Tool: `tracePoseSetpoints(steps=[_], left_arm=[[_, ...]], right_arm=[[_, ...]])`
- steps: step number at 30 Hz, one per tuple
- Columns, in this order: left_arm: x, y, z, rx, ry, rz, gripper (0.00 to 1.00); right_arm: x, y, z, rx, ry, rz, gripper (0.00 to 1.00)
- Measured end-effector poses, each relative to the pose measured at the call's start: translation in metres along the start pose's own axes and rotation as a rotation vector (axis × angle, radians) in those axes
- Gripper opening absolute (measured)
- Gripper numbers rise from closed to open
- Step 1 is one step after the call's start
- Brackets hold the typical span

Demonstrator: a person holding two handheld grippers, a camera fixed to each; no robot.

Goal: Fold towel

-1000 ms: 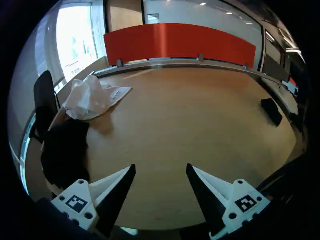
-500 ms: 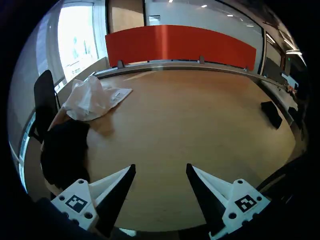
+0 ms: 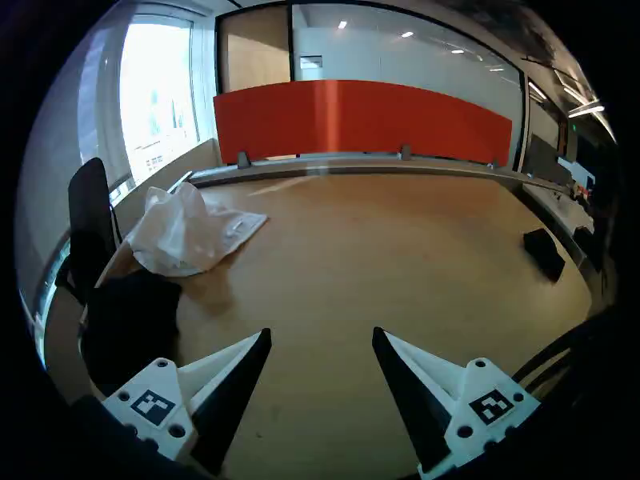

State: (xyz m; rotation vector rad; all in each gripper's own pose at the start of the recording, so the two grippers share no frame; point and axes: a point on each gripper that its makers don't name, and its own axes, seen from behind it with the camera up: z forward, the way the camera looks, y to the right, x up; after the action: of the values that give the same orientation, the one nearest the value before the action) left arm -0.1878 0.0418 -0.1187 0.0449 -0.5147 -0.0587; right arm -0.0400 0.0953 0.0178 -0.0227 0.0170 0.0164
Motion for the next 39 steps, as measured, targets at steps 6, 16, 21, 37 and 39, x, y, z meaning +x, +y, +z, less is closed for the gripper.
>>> tracePoseSetpoints(steps=[6,16,21,37,39], left_arm=[[0.043,-0.009,0.014,0.009,0.117,0.021,0.94],[0.115,-0.019,0.032,0.025,0.294,0.029,0.94],[0.143,-0.026,0.037,0.037,0.360,0.004,0.94],[0.198,-0.026,0.042,0.028,0.493,-0.009,0.94],[0.200,-0.023,0.043,0.021,0.500,-0.006,0.94]], right_arm=[[0.001,-0.025,0.002,0.024,-0.010,0.011,0.94],[0.017,-0.062,0.004,0.045,-0.016,0.004,0.95],[0.027,-0.077,0.006,0.044,-0.006,0.008,0.94],[0.036,-0.113,0.002,0.038,-0.012,0.040,0.95],[0.037,-0.113,0.001,0.033,-0.015,0.043,0.94]])
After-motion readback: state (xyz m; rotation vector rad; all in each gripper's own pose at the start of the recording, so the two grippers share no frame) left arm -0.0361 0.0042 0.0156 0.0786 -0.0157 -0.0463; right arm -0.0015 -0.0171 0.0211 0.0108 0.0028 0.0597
